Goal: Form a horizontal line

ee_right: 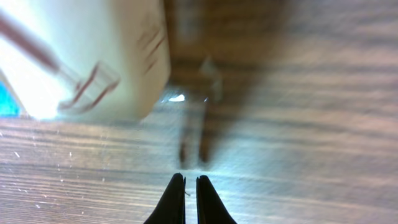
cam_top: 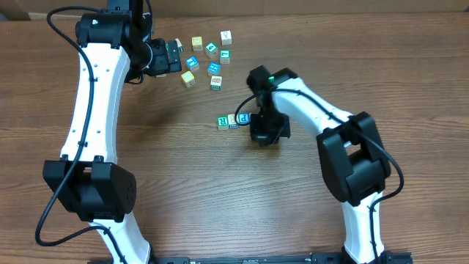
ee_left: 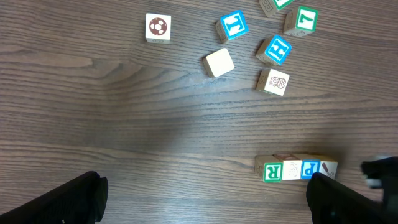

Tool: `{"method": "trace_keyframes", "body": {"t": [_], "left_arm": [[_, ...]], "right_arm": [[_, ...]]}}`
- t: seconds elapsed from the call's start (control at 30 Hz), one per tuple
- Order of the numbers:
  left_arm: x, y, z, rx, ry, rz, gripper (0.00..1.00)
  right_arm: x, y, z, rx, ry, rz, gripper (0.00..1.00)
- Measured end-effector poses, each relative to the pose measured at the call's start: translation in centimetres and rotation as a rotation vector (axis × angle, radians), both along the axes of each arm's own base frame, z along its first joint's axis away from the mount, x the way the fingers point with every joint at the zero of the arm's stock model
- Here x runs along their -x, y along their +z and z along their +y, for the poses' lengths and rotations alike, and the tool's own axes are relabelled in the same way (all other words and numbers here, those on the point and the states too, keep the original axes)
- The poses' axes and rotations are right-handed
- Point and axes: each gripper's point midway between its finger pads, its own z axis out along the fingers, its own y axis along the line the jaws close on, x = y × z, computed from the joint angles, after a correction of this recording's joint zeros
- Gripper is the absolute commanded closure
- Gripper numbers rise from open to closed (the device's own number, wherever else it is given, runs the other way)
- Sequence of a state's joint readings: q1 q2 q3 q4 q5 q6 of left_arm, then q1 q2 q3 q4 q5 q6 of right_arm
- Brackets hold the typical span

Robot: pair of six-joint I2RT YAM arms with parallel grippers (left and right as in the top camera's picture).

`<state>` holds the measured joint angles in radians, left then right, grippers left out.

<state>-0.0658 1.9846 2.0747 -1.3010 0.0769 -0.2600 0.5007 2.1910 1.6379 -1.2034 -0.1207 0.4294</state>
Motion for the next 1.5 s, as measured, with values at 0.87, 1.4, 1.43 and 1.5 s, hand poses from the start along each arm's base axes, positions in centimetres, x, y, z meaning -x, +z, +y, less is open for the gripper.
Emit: {"method": "trace_keyframes", "body": {"t": [0.87,1.4,1.43,1.5], "left_arm": [[0.0,0.0,0.0,0.0,0.0,0.0,0.0],[0.0,0.0,0.0,0.0,0.0,0.0,0.0],[0.0,0.0,0.0,0.0,0.0,0.0,0.0],[0.0,0.0,0.0,0.0,0.0,0.0,0.0]], "right_arm": [[-2.3,-0.3,2.7,0.137,-0.045,-0.246,0.96],[-3.2,-0.3,2.3,0.129,-0.068,-0.266,0.96],[-3.2,-0.3,2.3,0.129,-0.068,-0.266,0.96],[-3.2,-0.3,2.3,0.128,-0.068,-0.267,0.96]]}}
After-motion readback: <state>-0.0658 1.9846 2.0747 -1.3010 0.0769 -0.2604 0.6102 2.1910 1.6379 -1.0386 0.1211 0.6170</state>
